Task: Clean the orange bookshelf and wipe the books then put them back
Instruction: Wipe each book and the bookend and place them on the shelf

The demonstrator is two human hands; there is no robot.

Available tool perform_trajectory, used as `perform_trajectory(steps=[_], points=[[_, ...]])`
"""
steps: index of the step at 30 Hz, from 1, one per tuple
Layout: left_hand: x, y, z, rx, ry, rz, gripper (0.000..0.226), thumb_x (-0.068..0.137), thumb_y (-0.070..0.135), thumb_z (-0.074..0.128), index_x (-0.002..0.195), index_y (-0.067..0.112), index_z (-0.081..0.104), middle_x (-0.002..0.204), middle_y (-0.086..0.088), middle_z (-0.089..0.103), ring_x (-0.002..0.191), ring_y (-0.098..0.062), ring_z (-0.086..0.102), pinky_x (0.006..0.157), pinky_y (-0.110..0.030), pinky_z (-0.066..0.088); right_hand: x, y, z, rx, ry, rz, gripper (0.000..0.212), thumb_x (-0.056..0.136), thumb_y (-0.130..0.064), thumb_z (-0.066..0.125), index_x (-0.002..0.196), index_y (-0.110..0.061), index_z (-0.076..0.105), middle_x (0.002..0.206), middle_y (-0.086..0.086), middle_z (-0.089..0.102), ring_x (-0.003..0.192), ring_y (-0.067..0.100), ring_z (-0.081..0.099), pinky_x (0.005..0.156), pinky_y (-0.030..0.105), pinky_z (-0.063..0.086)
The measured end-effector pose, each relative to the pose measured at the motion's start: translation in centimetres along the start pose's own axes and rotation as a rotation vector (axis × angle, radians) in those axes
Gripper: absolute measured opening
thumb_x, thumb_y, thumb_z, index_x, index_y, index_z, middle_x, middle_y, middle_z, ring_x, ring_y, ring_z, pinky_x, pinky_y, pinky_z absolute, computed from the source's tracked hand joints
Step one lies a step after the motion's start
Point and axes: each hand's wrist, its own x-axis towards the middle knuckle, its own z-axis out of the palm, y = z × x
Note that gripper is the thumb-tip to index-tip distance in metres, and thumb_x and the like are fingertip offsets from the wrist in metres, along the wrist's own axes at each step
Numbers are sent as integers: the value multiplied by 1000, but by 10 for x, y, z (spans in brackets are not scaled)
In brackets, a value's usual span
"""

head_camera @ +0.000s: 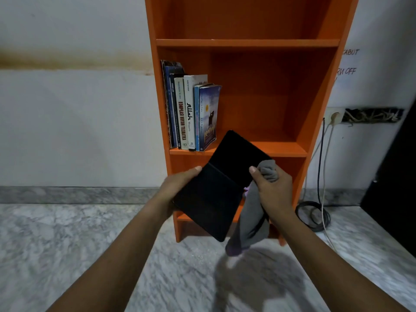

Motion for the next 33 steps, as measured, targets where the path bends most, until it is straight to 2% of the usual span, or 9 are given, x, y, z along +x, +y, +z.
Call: perform_trajectory(steps=[4,8,10,14,17,21,25,29,33], points=[[-4,8,-3,447,277,424,63,89,54,69,144,27,55,148,3,55,135,-23,52,109,-45,46,-2,-12,0,-175,111,-243,33,97,-18,71,71,-18,50,61,-7,51,56,12,46,54,27,38],[-7,3,12,443,38,553,129,63,64,86,162,37,7,167,11,23,150,-10,27,120,-39,29,-14,-20,9,-319,142,-425,17,84,-9,72,87,-24,67,79,-2,58,69,11,52,60,26,39],[-3,-4,20,322,-84,564,141,58,57,94,161,39,-1,167,11,24,152,-10,26,123,-44,29,-24,-19,18,-363,37,-466,19,81,-10,76,95,-22,71,83,-1,60,73,13,54,60,29,41],[-1,-14,26,-16,-137,578,97,71,24,92,150,31,38,135,13,64,127,-11,59,102,-32,52,-46,-20,35,-410,-106,-521,18,85,-16,69,103,-19,71,85,-6,55,73,7,50,63,14,38],[0,-13,16,-287,-154,462,70,64,38,93,125,27,59,110,1,70,99,-20,67,77,-26,58,-57,-22,38,-441,-254,-604,39,82,-26,64,119,-14,68,102,1,60,90,12,56,76,17,48],[-6,-17,12,-434,-346,286,97,54,61,91,137,22,59,133,-10,67,118,-29,66,95,-46,57,-73,-21,45,-472,-338,-724,48,85,-34,70,126,-10,64,114,10,63,99,23,63,76,36,59],[-14,-13,17,-548,-383,213,114,51,68,88,142,9,54,130,-20,64,116,-37,65,91,-50,57,-69,-26,47,-442,-259,-815,49,84,-34,73,124,-8,64,111,15,68,97,28,67,75,41,60],[-9,-14,12,-500,-477,210,95,75,43,85,150,7,40,138,-20,57,123,-31,58,107,-53,47,-49,-38,41,-262,-126,-705,42,82,-20,73,121,-7,69,107,14,70,96,23,68,79,39,59],[-5,-19,15,-471,-439,222,82,87,36,78,155,16,35,139,-17,60,131,-29,57,118,-52,35,-40,-43,37,-109,-219,-572,38,85,-16,74,122,-9,72,108,8,71,100,19,69,82,40,57]])
